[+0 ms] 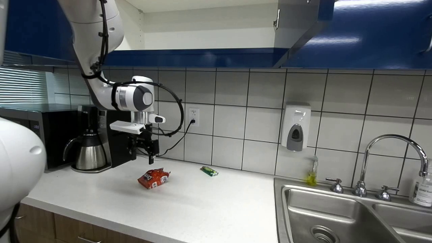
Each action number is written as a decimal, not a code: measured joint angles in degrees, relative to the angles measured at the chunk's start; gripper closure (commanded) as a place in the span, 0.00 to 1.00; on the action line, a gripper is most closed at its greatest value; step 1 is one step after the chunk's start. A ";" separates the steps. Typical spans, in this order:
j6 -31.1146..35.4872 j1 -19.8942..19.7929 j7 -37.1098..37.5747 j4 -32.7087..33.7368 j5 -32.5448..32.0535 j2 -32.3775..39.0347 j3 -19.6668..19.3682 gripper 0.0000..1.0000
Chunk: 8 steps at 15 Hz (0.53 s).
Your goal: Place the bag of doritos on the bottom shelf of the cabinet
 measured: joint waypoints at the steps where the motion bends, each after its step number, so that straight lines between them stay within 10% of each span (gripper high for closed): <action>1: 0.54 0.00 0.00 0.69 -0.41 1.16 -0.20 0.00; 8: 1.96 0.67 -0.93 7.84 -2.53 9.67 -1.12 0.00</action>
